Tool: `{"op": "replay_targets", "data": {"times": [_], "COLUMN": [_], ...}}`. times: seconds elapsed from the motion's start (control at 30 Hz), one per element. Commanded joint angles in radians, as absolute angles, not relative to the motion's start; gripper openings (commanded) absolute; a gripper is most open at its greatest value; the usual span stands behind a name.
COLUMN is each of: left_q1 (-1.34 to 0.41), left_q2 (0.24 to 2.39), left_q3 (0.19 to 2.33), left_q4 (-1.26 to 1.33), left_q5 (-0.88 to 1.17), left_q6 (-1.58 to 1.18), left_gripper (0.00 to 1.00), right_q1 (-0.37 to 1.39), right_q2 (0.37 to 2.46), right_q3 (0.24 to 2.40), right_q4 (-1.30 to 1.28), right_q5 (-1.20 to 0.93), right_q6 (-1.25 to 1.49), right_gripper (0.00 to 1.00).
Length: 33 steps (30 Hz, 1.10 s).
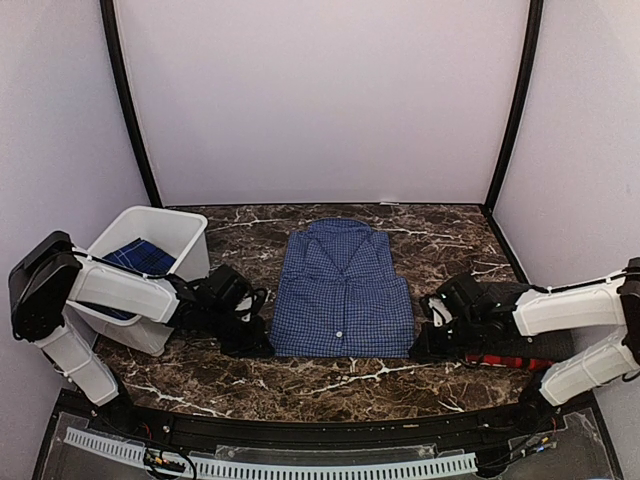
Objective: Fold and stack the long sleeve shirts
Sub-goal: Pick up the 2/3-rectangle-folded shirt from the center of the board, then fold the 2/3-rectangle-folded shirt at the center of the board.
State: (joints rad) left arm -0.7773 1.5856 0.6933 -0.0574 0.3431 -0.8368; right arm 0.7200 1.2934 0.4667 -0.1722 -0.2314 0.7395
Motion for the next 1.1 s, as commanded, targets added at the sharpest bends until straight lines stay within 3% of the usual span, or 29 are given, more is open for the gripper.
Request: {"op": "replay_targets", "data": {"times": [0.0,0.43,0.67,0.87,1.07], "left_q1": [-0.786,-0.853,-0.871,-0.845,-0.67], "left_q2": [1.578,1.416,1.283,1.315,1.481], "left_q3": [0.695,0.703,0.812,1.054,1.241], "left_q4": [-0.091,-0.251,-0.415,-0.514,-0.462], "left_q5": [0.332,0.327,0.286,0.256,0.414], "left_q6": [-0.845,-0.832,-0.812,-0.753,-0.68], "left_gripper": [0.0,0.0,0.0,0.0,0.0], "right_q1": [0.73,0.788,0.793,0.77,0.574], "right_q2": [1.246,1.024,0.915,1.017,1.249], "right_q3": [0.462,0.512,0.675,0.887,1.032], "right_q4": [-0.186,-0.391,-0.533,-0.552,-0.396], "right_q5": [-0.225,-0.203,-0.188,-0.128,-0.232], "right_q6": [0.737,0.75,0.773,0.725,0.609], "right_gripper": [0.0,0.0,0.0,0.0,0.0]}}
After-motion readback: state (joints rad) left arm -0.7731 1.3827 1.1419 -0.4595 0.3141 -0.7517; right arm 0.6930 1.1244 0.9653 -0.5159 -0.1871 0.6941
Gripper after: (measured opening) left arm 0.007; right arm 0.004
